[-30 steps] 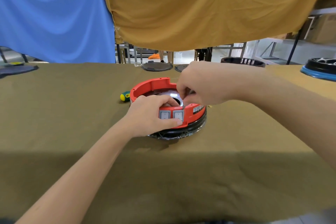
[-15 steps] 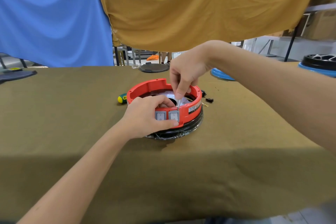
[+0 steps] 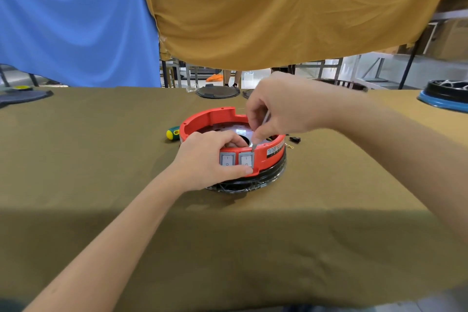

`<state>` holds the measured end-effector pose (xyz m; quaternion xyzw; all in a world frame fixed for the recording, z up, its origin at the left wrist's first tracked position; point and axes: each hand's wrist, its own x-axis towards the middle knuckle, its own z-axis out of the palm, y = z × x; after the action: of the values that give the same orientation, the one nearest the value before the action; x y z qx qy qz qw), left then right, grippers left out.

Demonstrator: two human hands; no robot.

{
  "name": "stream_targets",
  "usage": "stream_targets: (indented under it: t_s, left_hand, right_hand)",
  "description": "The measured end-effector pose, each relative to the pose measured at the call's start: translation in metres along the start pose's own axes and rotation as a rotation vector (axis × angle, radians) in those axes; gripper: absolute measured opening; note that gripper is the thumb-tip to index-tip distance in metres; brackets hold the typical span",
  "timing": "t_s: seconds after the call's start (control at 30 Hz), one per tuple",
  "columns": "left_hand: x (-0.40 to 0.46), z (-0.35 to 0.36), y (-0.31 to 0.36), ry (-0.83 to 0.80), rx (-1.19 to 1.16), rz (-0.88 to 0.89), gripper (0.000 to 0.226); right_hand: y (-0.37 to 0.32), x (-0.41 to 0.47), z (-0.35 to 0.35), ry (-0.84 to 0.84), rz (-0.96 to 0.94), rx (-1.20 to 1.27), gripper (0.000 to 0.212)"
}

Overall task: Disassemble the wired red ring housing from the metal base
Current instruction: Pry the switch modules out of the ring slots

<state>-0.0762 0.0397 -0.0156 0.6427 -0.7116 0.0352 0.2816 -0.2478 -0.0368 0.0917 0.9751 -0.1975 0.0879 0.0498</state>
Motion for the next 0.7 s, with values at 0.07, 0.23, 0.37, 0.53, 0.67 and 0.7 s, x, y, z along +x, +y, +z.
stream_targets:
  t_s: [0.07,0.23,0.37,0.53,0.67,0.7]
  left_hand:
    - [-0.001,0.0,0.0,0.003,0.01,0.004,0.035]
    - [0.0,0.0,0.003,-0.002,0.02,0.02,0.042]
    - [-0.001,0.0,0.003,0.004,0.002,0.011,0.05]
    - [-0.001,0.002,0.002,0.024,0.005,0.011,0.041]
    - [-0.002,0.002,0.003,0.03,-0.006,0.017,0.05]
    - [-0.002,0.002,0.004,0.034,-0.008,0.019,0.051]
  right_hand:
    - [-0.011,-0.013,0.006,0.049,-0.034,-0.059,0.019]
    - [-0.01,-0.016,0.023,0.151,-0.003,0.192,0.03]
    - [0.012,-0.012,0.034,0.221,0.144,0.591,0.04]
    - [0.017,0.002,0.054,0.424,0.153,0.744,0.06]
    - [0.017,0.022,0.072,0.631,0.273,0.847,0.059]
    - [0.016,0.025,0.076,0.673,0.309,0.869,0.058]
